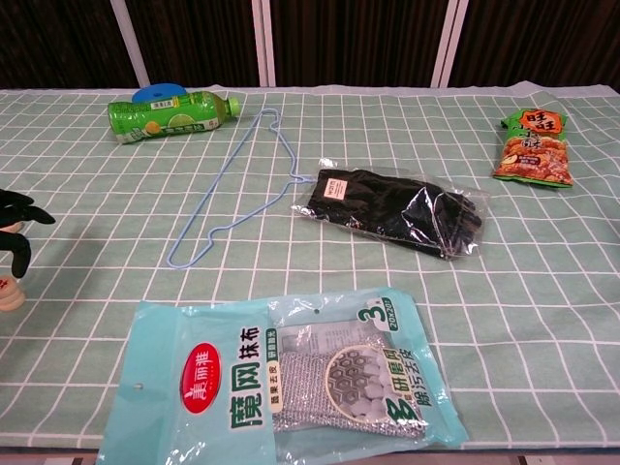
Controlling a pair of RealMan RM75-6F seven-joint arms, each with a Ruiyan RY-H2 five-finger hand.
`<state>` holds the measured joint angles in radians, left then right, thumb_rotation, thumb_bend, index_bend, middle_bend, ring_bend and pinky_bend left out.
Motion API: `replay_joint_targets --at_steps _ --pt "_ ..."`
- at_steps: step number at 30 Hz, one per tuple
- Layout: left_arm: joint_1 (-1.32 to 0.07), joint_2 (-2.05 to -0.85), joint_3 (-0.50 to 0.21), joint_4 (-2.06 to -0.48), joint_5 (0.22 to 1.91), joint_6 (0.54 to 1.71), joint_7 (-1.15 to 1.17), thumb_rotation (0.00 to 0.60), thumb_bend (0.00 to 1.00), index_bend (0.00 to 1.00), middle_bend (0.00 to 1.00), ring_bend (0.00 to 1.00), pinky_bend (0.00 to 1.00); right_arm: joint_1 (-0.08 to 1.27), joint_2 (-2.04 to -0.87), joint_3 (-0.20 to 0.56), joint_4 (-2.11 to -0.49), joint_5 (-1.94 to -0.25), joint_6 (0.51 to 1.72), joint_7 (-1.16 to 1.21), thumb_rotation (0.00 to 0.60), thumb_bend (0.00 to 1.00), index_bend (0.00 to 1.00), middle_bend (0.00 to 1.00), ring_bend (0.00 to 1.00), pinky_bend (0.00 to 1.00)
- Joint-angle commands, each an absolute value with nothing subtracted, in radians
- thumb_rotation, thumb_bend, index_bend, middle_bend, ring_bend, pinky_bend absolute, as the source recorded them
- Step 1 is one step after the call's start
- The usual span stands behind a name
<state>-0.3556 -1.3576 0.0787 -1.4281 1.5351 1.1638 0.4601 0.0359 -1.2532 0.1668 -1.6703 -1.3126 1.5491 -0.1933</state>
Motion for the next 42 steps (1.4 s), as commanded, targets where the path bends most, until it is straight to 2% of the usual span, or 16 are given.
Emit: replay_joint_targets --at_steps 1,7,18,32,42 --pt "-0.356 -1.357 0.078 -1.431 1.535 1.164 0.462 0.600 0.33 0.43 0.11 0.00 0.07 0.036 -1.253 0.168 -1.671 -1.312 1.550 -0.194 0.600 0.20 0.06 0.05 0.03 0.00" --pt "-0.353 -1.349 0.078 -1.443 1.537 1.170 0.466 0.600 0.33 0.38 0.10 0.00 0.07 0.036 -1.254 0.168 -1.671 -1.309 1.550 -0.197 0.600 0.21 0.06 0.05 0.03 0.00" --pt "-0.332 -1.296 0.064 -1.470 1.535 1.223 0.438 0.600 0.33 0.37 0.10 0.00 0.07 0.036 -1.255 0.168 -1.671 -1.310 1.551 -0.199 0.600 0.20 0.06 0.05 0.03 0.00" --pt "-0.425 -1.368 -0.015 -1.277 1.444 1.075 0.308 0.600 0.32 0.38 0.11 0.00 0.07 0.036 -1.257 0.168 -1.674 -1.306 1.551 -0.207 0.600 0.20 0.06 0.05 0.03 0.00" --pt "-0.450 -1.435 -0.030 -1.174 1.428 1.054 0.291 0.600 0.32 0.39 0.11 0.00 0.07 0.036 -1.256 0.170 -1.675 -1.300 1.549 -0.203 0.600 0.21 0.06 0.05 0.03 0.00"
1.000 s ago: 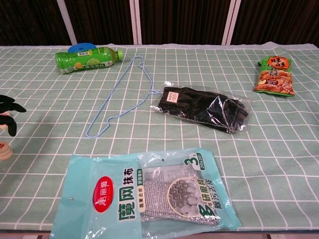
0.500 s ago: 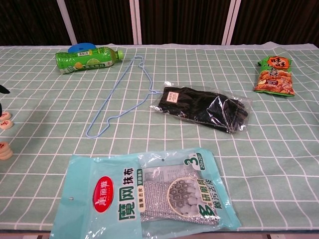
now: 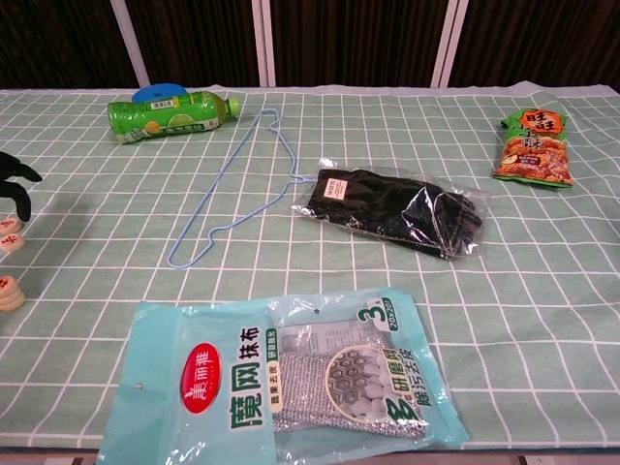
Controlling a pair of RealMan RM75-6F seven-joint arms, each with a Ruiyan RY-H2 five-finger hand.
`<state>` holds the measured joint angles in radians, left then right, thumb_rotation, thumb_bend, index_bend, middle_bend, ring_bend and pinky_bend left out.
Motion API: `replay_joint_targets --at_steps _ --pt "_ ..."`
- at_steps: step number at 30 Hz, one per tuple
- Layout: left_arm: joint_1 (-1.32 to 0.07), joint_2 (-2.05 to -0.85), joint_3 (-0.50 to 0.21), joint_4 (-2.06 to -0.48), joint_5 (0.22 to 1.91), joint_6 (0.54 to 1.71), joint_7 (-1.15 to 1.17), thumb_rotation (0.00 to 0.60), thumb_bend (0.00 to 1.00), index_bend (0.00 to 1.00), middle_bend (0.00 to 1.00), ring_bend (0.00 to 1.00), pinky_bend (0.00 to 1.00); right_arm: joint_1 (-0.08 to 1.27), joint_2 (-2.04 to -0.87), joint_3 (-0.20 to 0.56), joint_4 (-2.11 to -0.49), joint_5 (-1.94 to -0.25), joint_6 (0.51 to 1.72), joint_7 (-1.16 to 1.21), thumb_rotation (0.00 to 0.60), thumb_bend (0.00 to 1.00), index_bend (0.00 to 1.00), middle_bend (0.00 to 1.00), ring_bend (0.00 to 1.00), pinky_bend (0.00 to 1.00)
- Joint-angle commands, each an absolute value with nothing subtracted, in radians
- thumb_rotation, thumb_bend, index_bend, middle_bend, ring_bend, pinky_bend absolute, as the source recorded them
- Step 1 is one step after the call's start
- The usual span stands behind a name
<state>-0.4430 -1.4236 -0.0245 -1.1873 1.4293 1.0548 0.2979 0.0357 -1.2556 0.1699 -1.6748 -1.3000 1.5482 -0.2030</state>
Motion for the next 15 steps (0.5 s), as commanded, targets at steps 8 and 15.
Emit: replay_joint_targets --at_steps 8,15 --pt "-0.461 -1.456 -0.035 -1.149 1.409 1.039 0.309 0.600 0.32 0.39 0.11 0.00 0.07 0.036 -1.256 0.170 -1.675 -1.298 1.548 -0.204 0.600 0.21 0.06 0.05 0.03 0.00" --pt "-0.454 -1.461 -0.024 -1.137 1.397 1.030 0.312 0.600 0.32 0.39 0.11 0.00 0.07 0.036 -1.257 0.171 -1.675 -1.297 1.548 -0.205 0.600 0.21 0.06 0.05 0.03 0.00"
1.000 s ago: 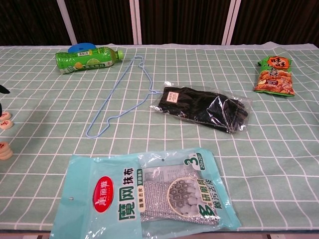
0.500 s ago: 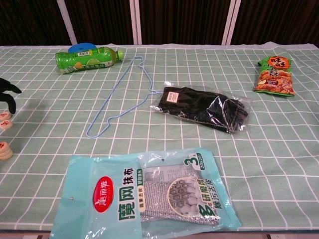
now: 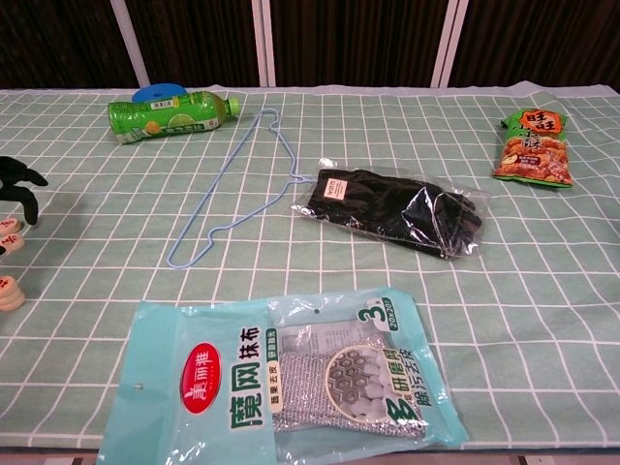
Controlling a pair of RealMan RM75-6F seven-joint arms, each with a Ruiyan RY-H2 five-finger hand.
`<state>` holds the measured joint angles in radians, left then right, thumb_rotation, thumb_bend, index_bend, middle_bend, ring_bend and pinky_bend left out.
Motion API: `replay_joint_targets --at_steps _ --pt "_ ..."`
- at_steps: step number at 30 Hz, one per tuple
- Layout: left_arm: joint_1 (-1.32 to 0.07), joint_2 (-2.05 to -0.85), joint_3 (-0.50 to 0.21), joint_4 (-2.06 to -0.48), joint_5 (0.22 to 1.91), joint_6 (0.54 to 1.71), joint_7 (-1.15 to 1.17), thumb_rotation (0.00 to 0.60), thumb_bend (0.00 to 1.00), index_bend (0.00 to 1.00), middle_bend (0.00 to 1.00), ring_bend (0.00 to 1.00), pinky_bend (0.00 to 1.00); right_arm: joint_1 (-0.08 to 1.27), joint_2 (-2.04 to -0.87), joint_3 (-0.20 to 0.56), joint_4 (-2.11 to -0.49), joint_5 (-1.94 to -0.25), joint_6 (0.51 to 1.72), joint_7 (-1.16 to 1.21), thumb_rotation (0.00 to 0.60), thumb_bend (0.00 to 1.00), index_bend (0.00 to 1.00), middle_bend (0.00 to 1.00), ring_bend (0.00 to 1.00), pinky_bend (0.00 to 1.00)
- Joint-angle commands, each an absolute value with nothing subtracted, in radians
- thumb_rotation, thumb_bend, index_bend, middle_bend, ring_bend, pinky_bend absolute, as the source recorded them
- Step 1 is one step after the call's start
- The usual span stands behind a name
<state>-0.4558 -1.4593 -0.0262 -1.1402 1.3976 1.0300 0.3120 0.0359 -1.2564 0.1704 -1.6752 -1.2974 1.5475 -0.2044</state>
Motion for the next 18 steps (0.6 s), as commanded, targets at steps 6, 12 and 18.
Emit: replay_joint_targets --at_steps 6,12,18 --pt "-0.453 -1.469 -0.016 -1.119 1.401 1.029 0.302 0.600 0.32 0.40 0.11 0.00 0.07 0.036 -1.257 0.170 -1.676 -1.296 1.548 -0.208 0.600 0.20 0.06 0.05 0.03 0.00" --pt "-0.454 -1.477 -0.014 -1.106 1.402 1.031 0.300 0.600 0.32 0.43 0.11 0.00 0.07 0.036 -1.258 0.171 -1.677 -1.294 1.548 -0.210 0.600 0.20 0.06 0.05 0.03 0.00" --pt "-0.452 -1.478 -0.013 -1.106 1.395 1.032 0.311 0.600 0.32 0.44 0.11 0.00 0.07 0.036 -1.258 0.171 -1.677 -1.292 1.547 -0.209 0.600 0.20 0.06 0.05 0.03 0.00"
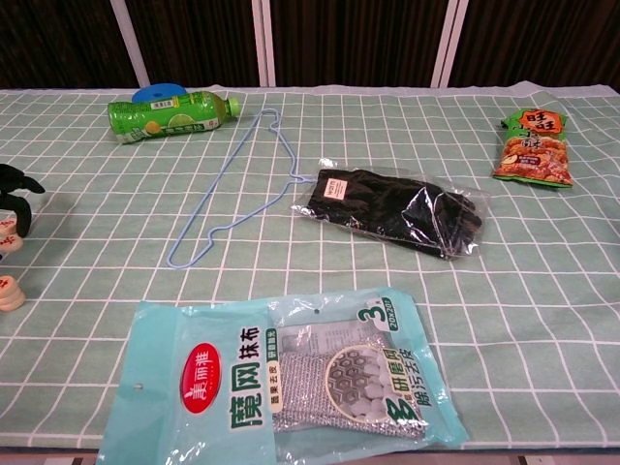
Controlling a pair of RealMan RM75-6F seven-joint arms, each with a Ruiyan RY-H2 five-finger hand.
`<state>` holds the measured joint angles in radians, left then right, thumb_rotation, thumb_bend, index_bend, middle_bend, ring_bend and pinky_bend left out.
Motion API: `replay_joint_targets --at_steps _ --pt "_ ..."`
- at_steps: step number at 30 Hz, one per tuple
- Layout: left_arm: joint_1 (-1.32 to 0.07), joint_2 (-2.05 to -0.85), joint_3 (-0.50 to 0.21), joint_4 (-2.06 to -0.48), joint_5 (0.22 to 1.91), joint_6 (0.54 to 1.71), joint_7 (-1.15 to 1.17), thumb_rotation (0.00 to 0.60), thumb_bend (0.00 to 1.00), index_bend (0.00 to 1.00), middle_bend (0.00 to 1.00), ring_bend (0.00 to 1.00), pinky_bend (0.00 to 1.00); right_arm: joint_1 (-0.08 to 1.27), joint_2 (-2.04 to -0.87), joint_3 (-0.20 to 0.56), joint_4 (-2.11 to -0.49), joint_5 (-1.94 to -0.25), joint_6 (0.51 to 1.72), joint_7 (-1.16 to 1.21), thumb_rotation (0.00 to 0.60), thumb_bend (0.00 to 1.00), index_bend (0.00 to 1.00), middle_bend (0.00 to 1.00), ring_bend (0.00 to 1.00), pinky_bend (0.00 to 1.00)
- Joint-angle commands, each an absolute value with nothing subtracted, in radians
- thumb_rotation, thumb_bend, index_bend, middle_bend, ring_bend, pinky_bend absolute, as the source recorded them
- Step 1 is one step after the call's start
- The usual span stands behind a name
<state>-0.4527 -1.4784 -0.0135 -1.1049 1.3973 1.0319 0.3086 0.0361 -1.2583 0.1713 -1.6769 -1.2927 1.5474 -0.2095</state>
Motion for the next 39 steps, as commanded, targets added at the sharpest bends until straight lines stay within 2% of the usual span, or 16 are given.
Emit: replay_joint_targets --at_steps 1,30,39 --pt "-0.452 -1.477 -0.013 -1.108 1.394 1.032 0.313 0.600 0.32 0.44 0.11 0.00 0.07 0.036 -1.258 0.171 -1.677 -1.292 1.547 -0.209 0.600 0.20 0.06 0.05 0.03 0.00" --pt "-0.447 -1.470 -0.015 -1.131 1.372 1.040 0.352 0.600 0.33 0.48 0.11 0.00 0.08 0.035 -1.259 0.174 -1.680 -1.285 1.549 -0.216 0.600 0.20 0.06 0.05 0.03 0.00" --pt "-0.441 -1.434 -0.010 -1.199 1.411 1.090 0.341 0.600 0.33 0.48 0.11 0.00 0.08 0.036 -1.260 0.174 -1.681 -1.284 1.548 -0.216 0.600 0.21 0.07 0.05 0.03 0.00"
